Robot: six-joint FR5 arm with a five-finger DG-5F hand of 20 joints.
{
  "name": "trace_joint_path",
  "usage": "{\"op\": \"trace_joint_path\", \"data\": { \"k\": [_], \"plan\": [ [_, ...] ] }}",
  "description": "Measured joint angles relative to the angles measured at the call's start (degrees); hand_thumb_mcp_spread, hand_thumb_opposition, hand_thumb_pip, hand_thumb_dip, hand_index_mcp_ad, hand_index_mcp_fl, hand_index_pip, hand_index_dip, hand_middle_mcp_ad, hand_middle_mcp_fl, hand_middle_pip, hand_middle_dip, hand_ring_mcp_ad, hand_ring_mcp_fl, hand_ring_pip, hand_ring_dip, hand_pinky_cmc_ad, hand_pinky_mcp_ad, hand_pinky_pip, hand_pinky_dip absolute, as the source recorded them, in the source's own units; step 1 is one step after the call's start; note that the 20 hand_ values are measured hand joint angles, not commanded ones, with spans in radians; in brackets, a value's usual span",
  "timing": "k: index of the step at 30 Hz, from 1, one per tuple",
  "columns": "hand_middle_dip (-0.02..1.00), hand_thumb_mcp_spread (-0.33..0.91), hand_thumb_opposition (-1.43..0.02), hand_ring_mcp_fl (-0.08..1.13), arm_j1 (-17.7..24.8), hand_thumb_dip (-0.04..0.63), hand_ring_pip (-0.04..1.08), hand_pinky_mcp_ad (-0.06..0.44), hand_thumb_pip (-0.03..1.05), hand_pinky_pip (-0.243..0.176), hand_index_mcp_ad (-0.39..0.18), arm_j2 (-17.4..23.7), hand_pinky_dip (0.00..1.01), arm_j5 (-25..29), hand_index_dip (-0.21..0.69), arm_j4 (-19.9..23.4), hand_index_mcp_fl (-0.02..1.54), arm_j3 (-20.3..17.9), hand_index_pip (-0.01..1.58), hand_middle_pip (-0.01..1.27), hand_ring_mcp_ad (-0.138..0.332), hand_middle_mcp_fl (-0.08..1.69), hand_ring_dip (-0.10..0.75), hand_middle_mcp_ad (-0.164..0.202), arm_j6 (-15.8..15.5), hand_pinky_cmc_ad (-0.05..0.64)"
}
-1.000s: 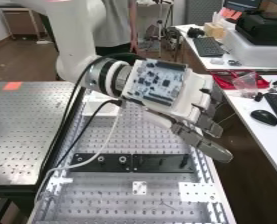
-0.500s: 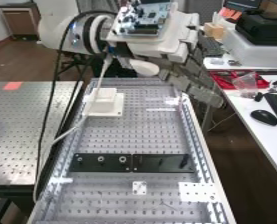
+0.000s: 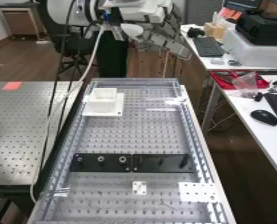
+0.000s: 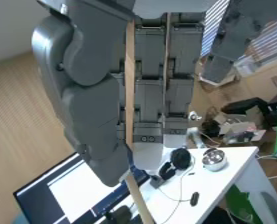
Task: Grab the chopstick and place it in the clear container
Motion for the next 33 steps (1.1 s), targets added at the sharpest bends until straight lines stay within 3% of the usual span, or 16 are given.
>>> {"op": "trace_joint_path", "data": {
  "k": [7,16,21,29,33],
  "plan": [
    [0.62,0.66,-1.08,0.98,8.2,0.222,0.08,0.257,0.47,0.096,-0.141,-1.4,0.19,9.5,0.051,-4.1,1.13,2.3,0.74,0.44,0.003,1.21,0.457,0.040,-1.2,0.387],
    [0.62,0.66,-1.08,0.99,14.0,0.222,0.08,0.260,0.47,0.096,-0.141,-9.1,0.19,16.0,0.051,-16.8,1.13,11.2,0.74,0.44,0.003,1.22,0.457,0.044,0.6,0.387],
    [0.62,0.66,-1.08,0.99,15.1,0.222,0.08,0.260,0.47,0.096,-0.141,-13.5,0.19,17.4,0.051,-23.7,1.13,15.8,0.75,0.44,0.000,1.21,0.457,0.044,4.0,0.387],
    [0.62,0.66,-1.08,1.00,15.5,0.222,0.08,0.262,0.47,0.099,-0.141,-21.7,0.19,19.2,0.051,-38.2,1.13,25.7,0.74,0.44,-0.012,1.21,0.456,0.042,12.3,0.384],
    [0.62,0.66,-1.08,1.01,15.6,0.222,0.08,0.257,0.47,0.099,-0.141,-24.7,0.19,19.6,0.051,-42.3,1.13,30.0,0.75,0.44,-0.009,1.21,0.456,0.040,13.1,0.382]
  ]
}}
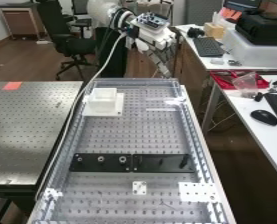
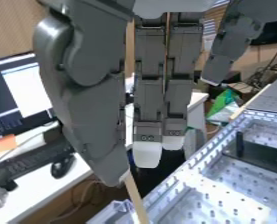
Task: Grab the chopstick and place it in the clear container
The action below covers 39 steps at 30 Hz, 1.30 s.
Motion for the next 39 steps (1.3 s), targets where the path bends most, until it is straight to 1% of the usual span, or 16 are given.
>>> {"op": "trace_joint_path", "data": {
  "k": [3,5,6,8,9,11,14,17,18,21,26,28,32,33,35,39],
  "plan": [
    [0.62,0.66,-1.08,1.01,0.0,0.222,0.08,0.262,0.47,0.099,-0.141,-2.3,0.19,0.0,0.051,-3.3,1.13,3.5,0.74,0.44,-0.012,1.21,0.456,0.040,0.8,0.382],
    [0.62,0.66,-1.08,1.01,0.0,0.222,0.08,0.260,0.47,0.099,-0.141,-4.2,0.19,0.0,0.051,-5.9,1.13,6.4,0.75,0.44,-0.009,1.21,0.456,0.040,1.4,0.382],
    [0.62,0.66,-1.08,1.01,0.0,0.222,0.08,0.260,0.47,0.099,-0.141,-4.6,0.19,0.0,0.051,-6.5,1.13,7.1,0.74,0.44,-0.012,1.21,0.456,0.040,1.5,0.380],
    [0.62,0.66,-1.08,1.01,0.0,0.222,0.08,0.260,0.47,0.099,-0.141,-6.6,0.19,-0.1,0.051,-9.1,1.13,10.2,0.74,0.44,-0.012,1.21,0.456,0.040,2.1,0.384],
    [0.62,0.66,-1.08,1.01,0.0,0.222,0.08,0.262,0.47,0.099,-0.141,-7.0,0.19,-0.1,0.051,-9.5,1.13,10.7,0.75,0.44,-0.009,1.21,0.456,0.040,2.3,0.384],
    [0.62,0.66,-1.08,1.02,-0.1,0.222,0.08,0.258,0.47,0.099,-0.141,-8.8,0.19,-0.2,0.051,-12.2,1.13,13.3,0.75,0.44,-0.012,1.21,0.456,0.042,3.2,0.380],
    [0.62,0.66,-1.08,1.02,-0.2,0.222,0.08,0.258,0.47,0.099,-0.141,-10.7,0.19,-0.3,0.051,-15.1,1.13,16.1,0.75,0.44,-0.009,1.20,0.456,0.040,4.3,0.380],
    [0.62,0.66,-1.08,1.02,-0.2,0.222,0.08,0.262,0.47,0.099,-0.141,-12.2,0.19,-0.3,0.051,-16.7,1.13,18.0,0.75,0.44,-0.012,1.22,0.456,0.040,4.1,0.379],
    [0.62,0.66,-1.08,1.02,-0.2,0.222,0.08,0.262,0.47,0.099,-0.141,-12.4,0.19,-0.2,0.051,-16.9,1.13,18.2,0.74,0.44,-0.012,1.22,0.456,0.040,4.0,0.379],
    [0.62,0.66,-1.08,1.02,-0.2,0.222,0.08,0.262,0.47,0.099,-0.141,-13.2,0.20,-0.1,0.051,-17.4,1.13,19.4,0.75,0.44,-0.012,1.22,0.456,0.040,2.2,0.379],
    [0.62,0.66,-1.08,1.02,0.0,0.222,0.08,0.260,0.47,0.099,-0.141,-14.5,0.21,-0.1,0.051,-17.7,1.13,20.9,0.75,0.44,-0.012,1.22,0.456,0.040,-3.1,0.379],
    [0.62,0.66,-1.08,1.02,0.0,0.222,0.08,0.260,0.47,0.099,-0.141,-14.9,0.21,-0.4,0.051,-18.0,1.13,21.4,0.75,0.44,-0.012,1.22,0.456,0.040,-4.3,0.379],
    [0.62,0.66,-1.08,1.02,0.0,0.222,0.08,0.262,0.47,0.099,-0.141,-15.6,0.22,-1.0,0.051,-18.7,1.13,22.1,0.75,0.44,-0.009,1.23,0.456,0.038,-4.6,0.379],
    [0.62,0.66,-1.08,1.03,0.0,0.222,0.08,0.262,0.47,0.099,-0.141,-15.6,0.22,-1.0,0.051,-18.7,1.13,22.1,0.74,0.44,-0.009,1.23,0.456,0.042,-4.8,0.379],
    [0.62,0.66,-1.08,1.04,-0.1,0.222,0.08,0.258,0.47,0.099,-0.141,-15.6,0.22,-1.4,0.051,-18.2,1.13,21.9,0.75,0.44,-0.010,1.23,0.456,0.044,-5.7,0.379],
    [0.62,0.66,-1.08,1.05,-0.1,0.222,0.08,0.258,0.47,0.096,-0.141,-15.7,0.22,-1.8,0.051,-17.5,1.13,21.7,0.75,0.44,-0.014,1.22,0.456,0.044,-6.0,0.379]
  ]
}}
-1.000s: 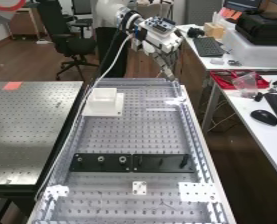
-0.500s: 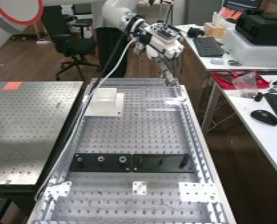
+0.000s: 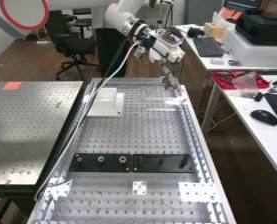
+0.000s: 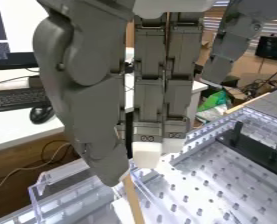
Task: Grab the chopstick and place it in the clear container
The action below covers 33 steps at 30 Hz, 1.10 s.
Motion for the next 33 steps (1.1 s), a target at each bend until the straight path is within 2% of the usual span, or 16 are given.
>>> {"op": "trace_joint_path", "data": {
  "k": [13,19,26,30,33],
  "plan": [
    [0.62,0.65,-1.08,1.05,-1.2,0.222,0.08,0.262,0.47,0.096,-0.141,-1.4,0.23,-2.1,0.051,1.3,1.13,1.6,0.75,0.44,-0.016,1.22,0.459,0.044,-5.0,0.379],
    [0.62,0.65,-1.08,1.05,-1.8,0.222,0.08,0.258,0.47,0.096,-0.141,-2.3,0.23,-2.8,0.051,0.1,1.13,3.2,0.75,0.44,-0.016,1.22,0.459,0.044,-5.6,0.379],
    [0.62,0.65,-1.08,1.04,-2.1,0.222,0.08,0.258,0.47,0.096,-0.141,-5.5,0.23,-4.1,0.051,-4.3,1.13,8.5,0.74,0.44,-0.017,1.22,0.459,0.037,-5.5,0.379],
    [0.62,0.65,-1.08,1.05,-2.2,0.222,0.08,0.258,0.47,0.096,-0.141,-5.8,0.23,-4.6,0.051,-4.6,1.13,8.8,0.74,0.45,-0.014,1.24,0.456,0.035,-5.4,0.379],
    [0.62,0.63,-1.08,1.06,-2.2,0.222,0.08,0.262,0.47,0.096,-0.141,-5.9,0.23,-5.1,0.051,-5.0,1.13,9.0,0.76,0.51,-0.017,1.27,0.456,0.035,-5.0,0.380]
  ]
}}
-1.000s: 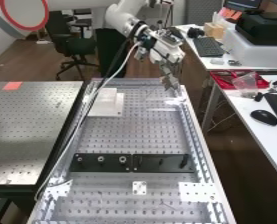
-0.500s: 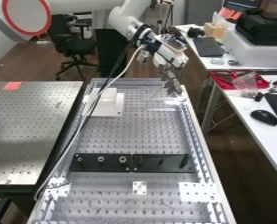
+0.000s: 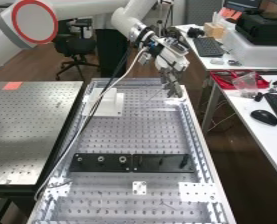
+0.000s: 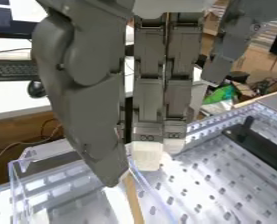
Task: Grab the chopstick and place it in the clear container
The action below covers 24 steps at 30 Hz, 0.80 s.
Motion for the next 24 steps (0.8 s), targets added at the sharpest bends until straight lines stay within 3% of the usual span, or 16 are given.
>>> {"op": "trace_joint_path", "data": {
  "k": [2,4,7,11,12,16,24],
  "plan": [
    [0.62,0.58,-1.10,1.05,0.0,0.220,0.08,0.262,0.48,0.096,-0.152,-0.1,0.26,-0.7,0.051,-0.8,1.11,0.3,0.79,0.51,-0.017,1.21,0.456,0.037,0.3,0.380],
    [0.62,0.55,-1.10,0.97,-0.1,0.229,0.06,0.262,0.53,0.096,-0.155,-0.2,0.31,-1.3,0.049,-1.3,1.04,0.5,0.85,0.51,-0.014,1.12,0.456,0.033,0.6,0.379],
    [0.61,0.47,-0.97,0.83,-0.1,0.253,0.05,0.276,0.66,0.059,-0.152,-0.6,0.41,-2.2,0.047,-2.4,0.90,1.4,0.87,0.50,-0.014,1.01,0.456,0.035,1.0,0.380],
    [0.58,0.39,-0.86,0.68,-0.1,0.269,0.05,0.291,0.67,-0.012,-0.120,-0.7,0.53,-3.5,0.023,-2.6,0.65,1.6,0.81,0.51,-0.012,0.82,0.443,0.035,1.0,0.379],
    [0.57,0.39,-0.85,0.65,-0.1,0.269,0.07,0.291,0.67,-0.010,-0.119,-0.6,0.56,-3.6,0.021,-2.6,0.62,1.5,0.81,0.50,-0.005,0.80,0.440,0.035,1.0,0.382],
    [0.55,0.32,-0.79,0.53,0.0,0.269,0.10,0.291,0.72,-0.072,-0.094,-0.2,0.65,-4.0,0.023,-2.1,0.49,1.2,0.74,0.48,0.012,0.70,0.405,0.031,1.2,0.382],
    [0.53,0.29,-0.74,0.44,0.0,0.269,0.13,0.291,0.76,-0.106,-0.084,2.3,0.71,-3.9,0.023,0.8,0.39,-2.6,0.67,0.47,0.024,0.62,0.391,0.035,0.4,0.394]
  ]
}}
